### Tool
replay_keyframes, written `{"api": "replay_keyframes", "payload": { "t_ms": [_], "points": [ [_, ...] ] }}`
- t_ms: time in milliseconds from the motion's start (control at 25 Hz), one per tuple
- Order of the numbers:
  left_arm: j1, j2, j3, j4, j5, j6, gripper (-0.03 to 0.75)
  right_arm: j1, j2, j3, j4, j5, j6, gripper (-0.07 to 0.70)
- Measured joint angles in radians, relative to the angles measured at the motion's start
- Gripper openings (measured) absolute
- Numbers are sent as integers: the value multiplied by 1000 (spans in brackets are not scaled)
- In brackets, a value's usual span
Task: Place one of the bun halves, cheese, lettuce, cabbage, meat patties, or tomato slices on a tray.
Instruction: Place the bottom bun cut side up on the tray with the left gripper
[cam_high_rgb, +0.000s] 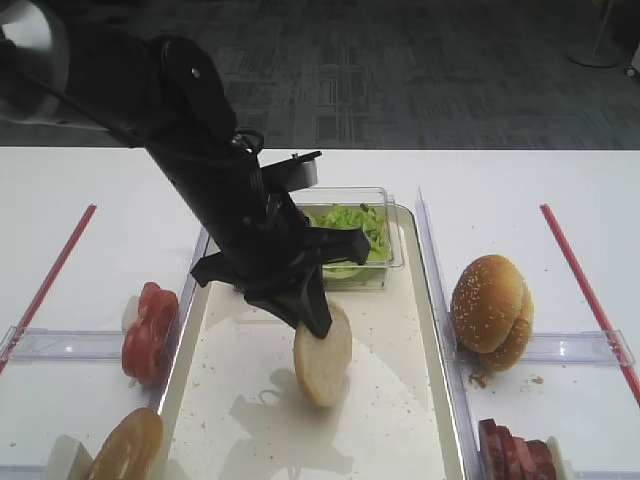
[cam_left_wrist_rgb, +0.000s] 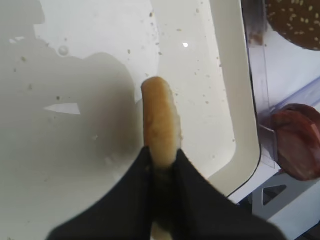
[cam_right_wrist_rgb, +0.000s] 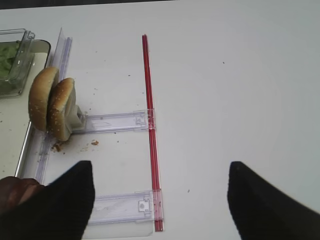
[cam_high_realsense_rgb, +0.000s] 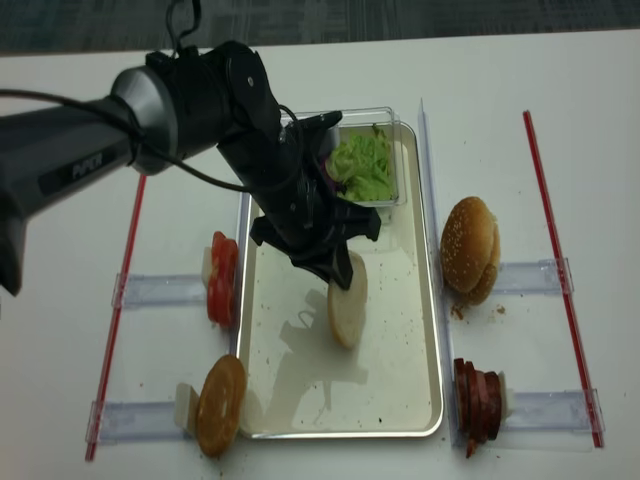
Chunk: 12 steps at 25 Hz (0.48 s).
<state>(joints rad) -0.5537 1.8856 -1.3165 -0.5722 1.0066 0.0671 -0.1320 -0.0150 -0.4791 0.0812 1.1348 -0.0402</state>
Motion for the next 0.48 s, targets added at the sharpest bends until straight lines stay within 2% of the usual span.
{"api": "replay_keyframes", "payload": {
  "t_ms": [360,480],
  "points": [
    [16,16,-2,-6,-11,21,34,0,0,0,0,0,0,571],
    [35,16,-2,-6,-9,21,80,0,0,0,0,0,0,571]
  ]
}}
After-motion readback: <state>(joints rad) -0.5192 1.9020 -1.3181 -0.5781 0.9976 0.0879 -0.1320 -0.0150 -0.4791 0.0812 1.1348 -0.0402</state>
